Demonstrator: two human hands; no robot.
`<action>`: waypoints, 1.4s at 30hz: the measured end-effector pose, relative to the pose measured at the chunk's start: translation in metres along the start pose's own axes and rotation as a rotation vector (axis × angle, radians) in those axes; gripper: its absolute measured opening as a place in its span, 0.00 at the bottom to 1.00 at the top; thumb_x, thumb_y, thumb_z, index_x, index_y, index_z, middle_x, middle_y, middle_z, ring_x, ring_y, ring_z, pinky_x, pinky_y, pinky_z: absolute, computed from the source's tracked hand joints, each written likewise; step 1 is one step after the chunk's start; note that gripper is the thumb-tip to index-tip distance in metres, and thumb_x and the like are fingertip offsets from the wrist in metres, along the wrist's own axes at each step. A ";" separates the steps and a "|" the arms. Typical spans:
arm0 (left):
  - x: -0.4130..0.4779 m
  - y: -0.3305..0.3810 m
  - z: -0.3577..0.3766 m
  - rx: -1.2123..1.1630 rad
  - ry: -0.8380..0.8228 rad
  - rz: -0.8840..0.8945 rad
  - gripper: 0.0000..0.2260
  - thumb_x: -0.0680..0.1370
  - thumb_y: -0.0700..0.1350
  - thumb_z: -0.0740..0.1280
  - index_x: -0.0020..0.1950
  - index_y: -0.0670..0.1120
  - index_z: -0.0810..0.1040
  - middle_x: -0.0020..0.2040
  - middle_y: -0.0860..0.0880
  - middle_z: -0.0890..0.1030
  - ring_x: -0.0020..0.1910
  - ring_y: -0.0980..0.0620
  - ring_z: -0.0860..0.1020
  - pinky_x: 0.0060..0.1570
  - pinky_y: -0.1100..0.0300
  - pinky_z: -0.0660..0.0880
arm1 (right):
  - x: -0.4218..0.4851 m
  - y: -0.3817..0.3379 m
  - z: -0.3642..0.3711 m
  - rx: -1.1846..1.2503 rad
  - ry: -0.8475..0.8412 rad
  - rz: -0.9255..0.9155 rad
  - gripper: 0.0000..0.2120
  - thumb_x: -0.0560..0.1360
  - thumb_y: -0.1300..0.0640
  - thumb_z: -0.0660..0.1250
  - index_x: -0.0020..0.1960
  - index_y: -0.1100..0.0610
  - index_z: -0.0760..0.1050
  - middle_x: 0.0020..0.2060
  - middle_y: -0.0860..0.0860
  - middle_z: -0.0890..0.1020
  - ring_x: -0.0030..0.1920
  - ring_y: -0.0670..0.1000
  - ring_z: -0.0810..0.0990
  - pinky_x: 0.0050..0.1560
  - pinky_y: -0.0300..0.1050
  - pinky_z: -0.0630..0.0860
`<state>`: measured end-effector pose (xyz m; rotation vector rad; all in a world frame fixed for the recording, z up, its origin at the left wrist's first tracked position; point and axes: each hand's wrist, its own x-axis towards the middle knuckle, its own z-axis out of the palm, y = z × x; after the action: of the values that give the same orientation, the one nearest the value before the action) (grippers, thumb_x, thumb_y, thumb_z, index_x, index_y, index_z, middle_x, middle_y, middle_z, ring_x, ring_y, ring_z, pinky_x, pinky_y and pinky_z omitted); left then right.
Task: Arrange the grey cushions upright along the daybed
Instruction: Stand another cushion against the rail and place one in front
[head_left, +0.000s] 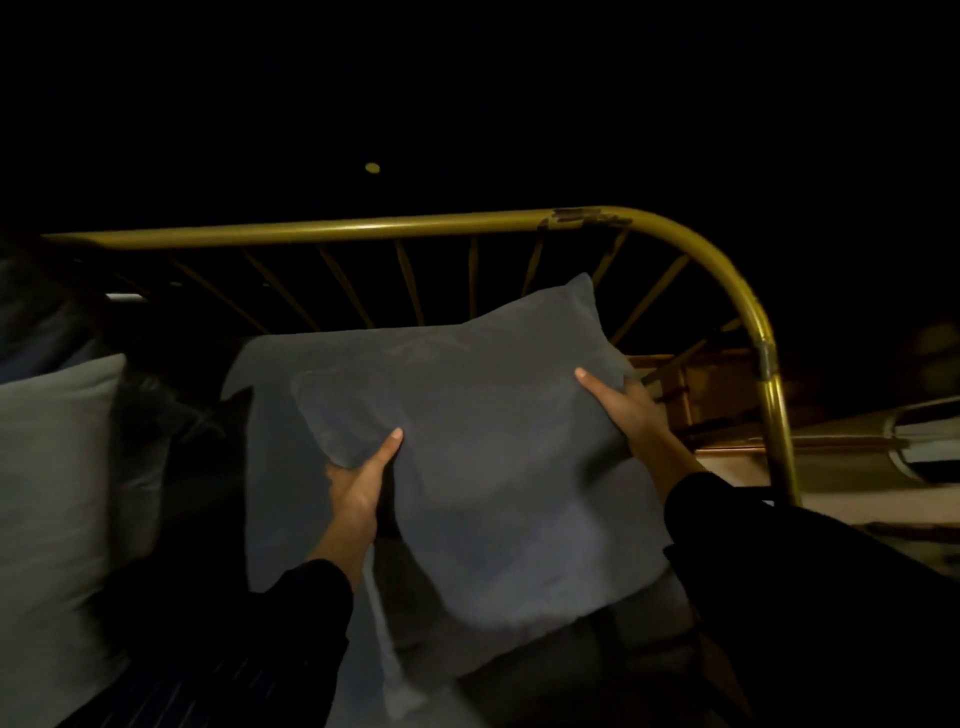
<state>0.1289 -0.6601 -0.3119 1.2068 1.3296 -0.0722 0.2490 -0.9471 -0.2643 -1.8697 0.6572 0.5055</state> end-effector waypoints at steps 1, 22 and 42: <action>-0.007 0.001 -0.004 -0.017 -0.002 -0.004 0.55 0.52 0.57 0.84 0.75 0.44 0.66 0.71 0.44 0.75 0.67 0.42 0.76 0.65 0.44 0.75 | -0.006 0.000 -0.004 0.039 0.008 -0.019 0.26 0.74 0.49 0.71 0.67 0.58 0.73 0.54 0.50 0.75 0.57 0.53 0.75 0.54 0.43 0.68; -0.058 0.183 -0.030 0.073 -0.392 0.485 0.60 0.59 0.58 0.83 0.81 0.54 0.49 0.77 0.48 0.66 0.74 0.45 0.68 0.72 0.42 0.69 | -0.066 -0.076 -0.006 0.523 -0.076 -0.195 0.36 0.70 0.43 0.73 0.73 0.55 0.67 0.62 0.51 0.78 0.56 0.51 0.79 0.50 0.43 0.77; -0.058 0.175 -0.062 0.187 -0.429 0.359 0.37 0.78 0.41 0.71 0.81 0.52 0.54 0.77 0.47 0.67 0.75 0.43 0.67 0.57 0.51 0.67 | -0.075 -0.083 0.021 0.449 0.066 -0.136 0.42 0.71 0.36 0.68 0.77 0.54 0.57 0.72 0.53 0.70 0.69 0.56 0.71 0.66 0.52 0.72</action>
<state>0.1807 -0.5726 -0.1463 1.4753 0.7336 -0.1902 0.2448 -0.8862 -0.1684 -1.4962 0.6226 0.1868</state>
